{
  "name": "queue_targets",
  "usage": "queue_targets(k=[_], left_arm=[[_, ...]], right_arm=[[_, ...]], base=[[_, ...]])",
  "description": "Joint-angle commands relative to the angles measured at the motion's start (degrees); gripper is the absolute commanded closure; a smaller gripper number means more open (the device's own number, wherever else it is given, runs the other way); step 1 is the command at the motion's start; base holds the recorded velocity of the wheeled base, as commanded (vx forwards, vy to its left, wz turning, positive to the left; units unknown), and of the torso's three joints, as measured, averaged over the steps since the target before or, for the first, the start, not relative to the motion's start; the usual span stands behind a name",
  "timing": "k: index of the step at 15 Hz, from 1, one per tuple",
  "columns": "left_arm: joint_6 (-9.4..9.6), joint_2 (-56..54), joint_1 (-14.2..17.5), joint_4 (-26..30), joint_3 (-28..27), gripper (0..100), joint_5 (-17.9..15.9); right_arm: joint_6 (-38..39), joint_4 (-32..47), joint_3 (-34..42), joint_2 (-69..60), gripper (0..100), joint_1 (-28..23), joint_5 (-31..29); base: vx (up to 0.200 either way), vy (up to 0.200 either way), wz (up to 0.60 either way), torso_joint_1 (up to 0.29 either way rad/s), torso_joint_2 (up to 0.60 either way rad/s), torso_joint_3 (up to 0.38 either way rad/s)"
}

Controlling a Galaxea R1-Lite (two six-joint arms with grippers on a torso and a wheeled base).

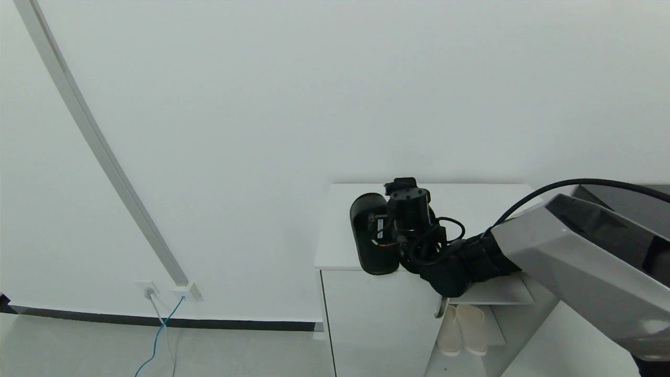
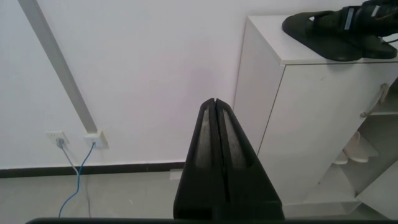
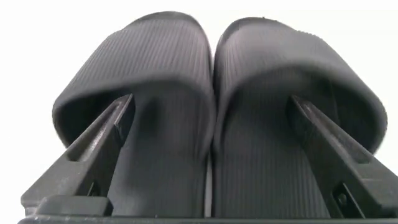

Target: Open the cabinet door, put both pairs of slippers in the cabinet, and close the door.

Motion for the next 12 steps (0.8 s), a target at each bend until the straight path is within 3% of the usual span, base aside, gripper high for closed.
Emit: queue_targets(k=[1, 7, 8, 12], left_arm=[[0.0, 0.1, 0.0, 0.0, 0.0, 100, 0.0], [0.0, 0.1, 0.0, 0.0, 0.0, 100, 0.0], [0.0, 0.1, 0.0, 0.0, 0.0, 100, 0.0], [0.0, 0.1, 0.0, 0.0, 0.0, 100, 0.0]], right_arm=[[-0.2, 0.3, -3.3, 3.1, 0, -0.7, 0.0], [-0.9, 0.3, -5.1, 4.6, 0, -1.3, 0.0], [-0.9, 0.3, -5.1, 4.7, 100, -1.3, 0.0], [-0.8, 0.2, -5.0, 4.5, 100, -1.3, 0.0]], base=[[0.0, 0.0, 0.0, 0.0, 0.0, 0.0], [0.0, 0.0, 0.0, 0.0, 0.0, 0.0], [0.0, 0.0, 0.0, 0.0, 0.0, 0.0], [0.0, 0.0, 0.0, 0.0, 0.0, 0.0]])
